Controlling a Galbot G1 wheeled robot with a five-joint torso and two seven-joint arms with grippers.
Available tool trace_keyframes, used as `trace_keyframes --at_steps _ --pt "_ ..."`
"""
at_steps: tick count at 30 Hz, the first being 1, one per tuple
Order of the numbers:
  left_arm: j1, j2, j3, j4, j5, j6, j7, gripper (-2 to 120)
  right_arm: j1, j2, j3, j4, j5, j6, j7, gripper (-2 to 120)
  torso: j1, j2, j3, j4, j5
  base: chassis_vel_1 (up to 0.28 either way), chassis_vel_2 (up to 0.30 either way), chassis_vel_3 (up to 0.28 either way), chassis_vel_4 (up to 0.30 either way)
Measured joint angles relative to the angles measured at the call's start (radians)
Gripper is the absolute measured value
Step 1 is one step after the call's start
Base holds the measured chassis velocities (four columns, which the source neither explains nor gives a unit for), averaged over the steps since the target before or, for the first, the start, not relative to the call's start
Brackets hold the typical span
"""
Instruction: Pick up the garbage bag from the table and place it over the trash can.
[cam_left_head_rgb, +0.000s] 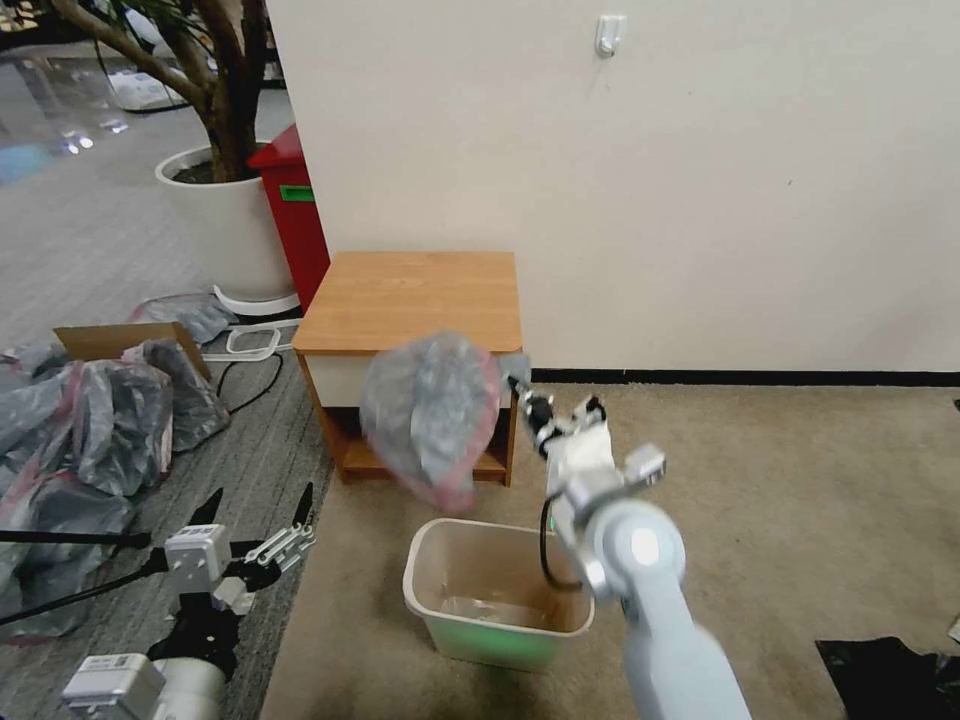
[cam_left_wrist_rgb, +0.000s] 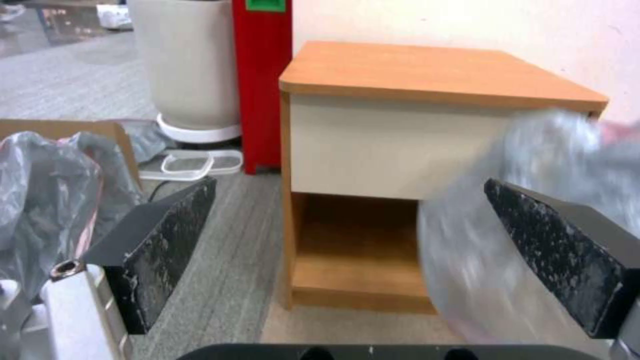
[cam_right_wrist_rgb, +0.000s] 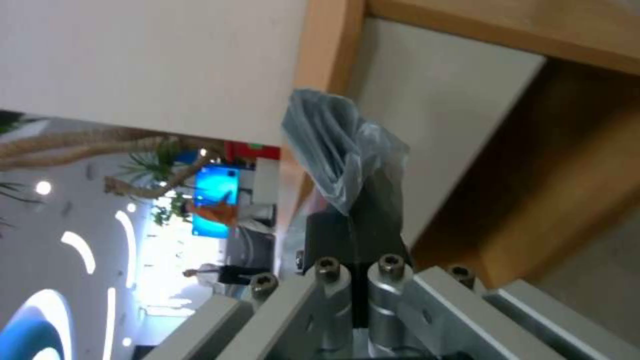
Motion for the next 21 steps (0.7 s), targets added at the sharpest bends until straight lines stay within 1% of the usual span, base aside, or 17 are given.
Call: trace_keyframes --at_steps 1,3,6,7,8,12,14,17,19,21 --pt "0.0 0.0 0.0 0.0 0.0 0.0 0.0 100 0.0 0.0 0.0 0.0 0.0 0.0 0.0 0 0.0 0.0 0.0 0.0 0.0 0.0 0.0 0.0 0.0" --pt "-0.004 0.002 0.0 0.0 0.0 0.0 0.0 100 -0.068 -0.021 -0.009 0.047 -0.023 -0.004 0.027 0 0.0 0.0 0.0 0.0 0.0 0.0 0.0 0.0 0.0" --pt "-0.006 0.003 0.0 0.0 -0.002 0.0 0.0 100 -0.099 -0.037 -0.008 0.073 -0.027 -0.005 0.054 0 0.0 0.0 0.0 0.0 0.0 0.0 0.0 0.0 0.0" --pt "-0.011 0.005 0.0 0.0 -0.005 0.001 0.0 100 -0.126 -0.051 -0.007 0.097 -0.028 -0.005 0.087 0 0.0 0.0 0.0 0.0 0.0 0.0 0.0 0.0 0.0" --pt "-0.011 0.005 0.0 0.0 -0.005 0.001 0.0 100 -0.126 -0.051 -0.007 0.097 -0.028 -0.005 0.087 0 0.0 0.0 0.0 0.0 0.0 0.0 0.0 0.0 0.0" --pt "-0.019 0.01 0.0 0.0 -0.016 0.005 0.001 100 -0.183 -0.075 -0.008 0.153 -0.034 -0.002 0.191 0 0.0 0.0 0.0 0.0 0.0001 0.0 0.0 0.0 0.0" --pt "-0.02 0.011 0.0 0.0 -0.017 0.005 0.001 100 -0.192 -0.076 -0.012 0.162 -0.039 0.001 0.21 0 0.0 0.0 0.0 0.0 0.0001 0.0 0.0 0.0 0.0" --pt "-0.022 0.014 0.001 0.0 -0.02 0.008 0.001 100 -0.23 -0.078 -0.032 0.197 -0.057 0.01 0.282 0 0.0 0.0 0.0 0.0 0.0001 0.0 0.0 0.0 0.0" --pt "-0.023 0.016 0.001 0.0 -0.022 0.01 0.001 100 -0.239 -0.077 -0.038 0.204 -0.061 0.011 0.296 0 0.0 0.0 0.0 0.0 0.0001 0.0 0.0 0.0 0.0" --pt "-0.029 0.027 0.002 0.0 -0.032 0.02 0.001 100 -0.265 -0.07 -0.06 0.224 -0.074 0.018 0.338 0 0.0 0.0 0.0 0.0 0.0 0.0 0.0 0.0 0.0"
